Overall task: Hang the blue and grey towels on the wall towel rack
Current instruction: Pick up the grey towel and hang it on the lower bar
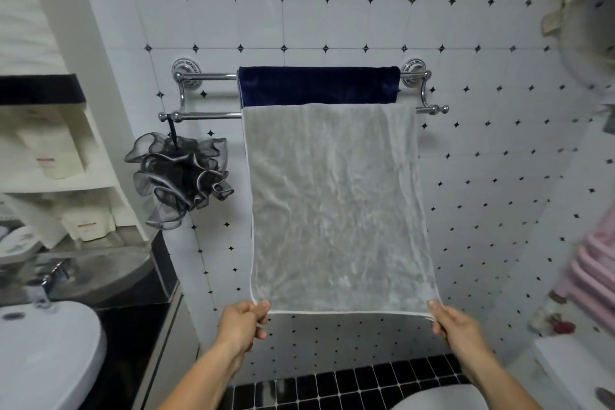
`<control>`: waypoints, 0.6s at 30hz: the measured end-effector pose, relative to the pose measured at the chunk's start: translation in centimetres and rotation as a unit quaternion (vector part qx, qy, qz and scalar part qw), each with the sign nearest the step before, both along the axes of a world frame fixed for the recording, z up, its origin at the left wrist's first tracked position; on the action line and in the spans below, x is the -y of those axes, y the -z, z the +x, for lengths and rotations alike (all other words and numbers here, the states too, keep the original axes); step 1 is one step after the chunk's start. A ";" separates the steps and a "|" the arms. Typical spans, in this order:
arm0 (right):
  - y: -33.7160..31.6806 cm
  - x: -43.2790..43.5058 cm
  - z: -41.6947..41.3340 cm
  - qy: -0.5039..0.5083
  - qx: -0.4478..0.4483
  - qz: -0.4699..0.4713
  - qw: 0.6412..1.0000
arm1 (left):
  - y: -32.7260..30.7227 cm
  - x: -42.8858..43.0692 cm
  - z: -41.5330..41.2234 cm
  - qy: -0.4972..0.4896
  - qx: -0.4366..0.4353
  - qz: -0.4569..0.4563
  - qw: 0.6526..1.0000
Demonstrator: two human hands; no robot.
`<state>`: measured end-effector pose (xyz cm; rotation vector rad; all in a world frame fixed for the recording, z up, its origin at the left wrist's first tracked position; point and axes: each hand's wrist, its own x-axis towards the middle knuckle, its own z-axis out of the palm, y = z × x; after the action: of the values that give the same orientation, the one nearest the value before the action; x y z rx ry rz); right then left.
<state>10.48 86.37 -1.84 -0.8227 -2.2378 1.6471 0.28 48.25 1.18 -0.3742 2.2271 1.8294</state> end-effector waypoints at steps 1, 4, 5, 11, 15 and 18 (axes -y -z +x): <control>0.5 0.0 -0.1 -0.001 0.009 0.002 1.000 | 0.5 0.0 -0.1 0.000 0.002 -0.007 1.000; 1.4 -0.1 -0.8 -0.004 0.038 0.012 0.999 | 2.0 -0.2 -0.6 0.000 0.015 -0.024 1.000; 1.8 -0.3 -1.2 -0.005 0.047 0.014 0.999 | 2.5 -0.3 -0.9 -0.001 0.022 -0.030 0.999; 1.2 -1.7 -6.2 -0.075 0.182 0.045 0.979 | 3.6 -1.4 -4.6 -0.016 0.084 -0.056 0.995; -4.3 -4.2 -12.0 -0.103 0.201 0.107 0.968 | -0.6 -1.6 -9.1 0.011 0.072 -0.072 0.995; -11.0 -5.7 -16.7 -0.084 0.057 0.094 0.990 | -6.5 -1.9 -13.0 -0.023 -0.052 -0.029 0.998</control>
<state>-6.24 92.03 9.12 -0.7148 -2.5574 1.4587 -12.72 50.12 7.64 -0.3501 2.3638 1.8509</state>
